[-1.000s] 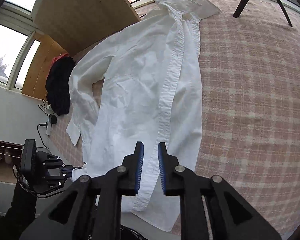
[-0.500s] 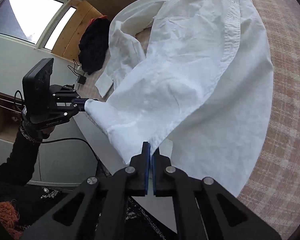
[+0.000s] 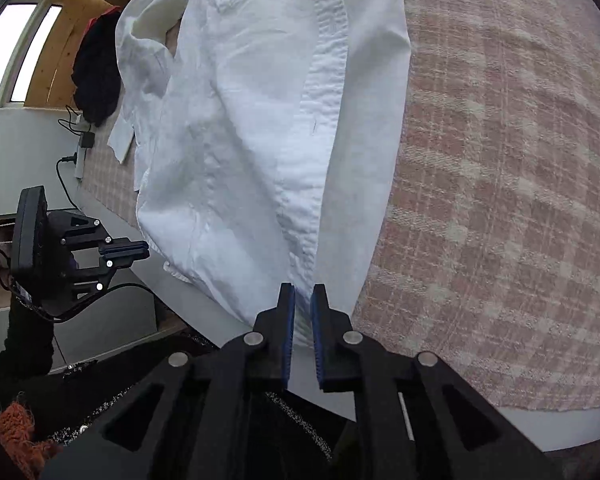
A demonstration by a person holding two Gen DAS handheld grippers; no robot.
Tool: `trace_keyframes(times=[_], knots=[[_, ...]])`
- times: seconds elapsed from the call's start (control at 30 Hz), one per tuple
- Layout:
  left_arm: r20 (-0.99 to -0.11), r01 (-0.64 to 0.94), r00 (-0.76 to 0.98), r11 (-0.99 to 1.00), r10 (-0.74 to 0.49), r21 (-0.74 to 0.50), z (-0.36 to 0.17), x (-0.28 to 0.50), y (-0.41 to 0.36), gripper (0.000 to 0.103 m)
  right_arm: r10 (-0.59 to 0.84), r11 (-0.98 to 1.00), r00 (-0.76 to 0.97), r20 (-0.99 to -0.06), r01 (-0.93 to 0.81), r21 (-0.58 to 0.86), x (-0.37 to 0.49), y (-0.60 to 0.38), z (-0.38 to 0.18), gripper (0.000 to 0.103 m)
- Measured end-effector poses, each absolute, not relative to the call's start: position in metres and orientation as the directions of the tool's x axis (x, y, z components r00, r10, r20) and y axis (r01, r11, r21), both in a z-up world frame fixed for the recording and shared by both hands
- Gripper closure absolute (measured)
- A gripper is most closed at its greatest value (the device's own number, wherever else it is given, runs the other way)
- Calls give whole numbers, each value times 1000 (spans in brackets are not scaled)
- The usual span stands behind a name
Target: Fold clothes
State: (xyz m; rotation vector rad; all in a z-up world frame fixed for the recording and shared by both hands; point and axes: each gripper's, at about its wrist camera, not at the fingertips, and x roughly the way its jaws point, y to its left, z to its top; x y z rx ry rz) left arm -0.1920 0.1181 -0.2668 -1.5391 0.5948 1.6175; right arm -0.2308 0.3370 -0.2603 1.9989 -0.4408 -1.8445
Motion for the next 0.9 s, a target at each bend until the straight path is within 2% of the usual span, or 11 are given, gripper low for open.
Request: trace_keyframes(times=[0.1, 0.17, 0.23, 0.4, 0.5, 0.7, 0.73, 0.8, 0.83, 0.87, 0.9], knots=[[-964, -760, 20, -622, 266, -187, -241, -198, 115, 93, -488, -873, -50, -872, 34, 486, -259, 364, -224, 80], [-950, -741, -16, -641, 312, -198, -222, -197, 123, 70, -471, -881, -176, -864, 40, 472, -291, 383, -199, 51], [-933, -725, -49, -655, 356, -212, -209, -194, 144, 56, -422, -904, -279, -862, 56, 424, -331, 395, -182, 41], [-877, -638, -33, -686, 479, -350, -218, -190, 228, 47, -436, -900, -248, -865, 116, 420, -431, 392, -202, 41], [-885, -591, -10, -716, 466, -371, -245, -185, 269, 47, -386, -919, -190, -903, 156, 361, -463, 375, -228, 41], [-929, -545, -81, -796, 362, -263, -279, -180, 311, 47, -367, -910, -125, -922, 255, 327, -482, 351, -250, 41], [-935, -548, -95, -802, 343, -238, -281, -179, 315, 46, -355, -908, -118, -928, 279, 312, -482, 346, -251, 41], [-944, -552, -125, -812, 304, -189, -287, -175, 323, 47, -330, -902, -104, -938, 328, 281, -482, 337, -253, 53], [-948, -555, -139, -816, 286, -165, -289, -174, 326, 52, -318, -899, -91, -944, 346, 269, -482, 334, -255, 80], [-949, -558, -151, -816, 278, -151, -289, -173, 326, 70, -312, -897, -78, -947, 352, 266, -482, 333, -256, 100], [-947, -546, -141, -821, 288, -168, -289, -175, 323, 79, -311, -897, -71, -948, 351, 269, -483, 333, -256, 100]])
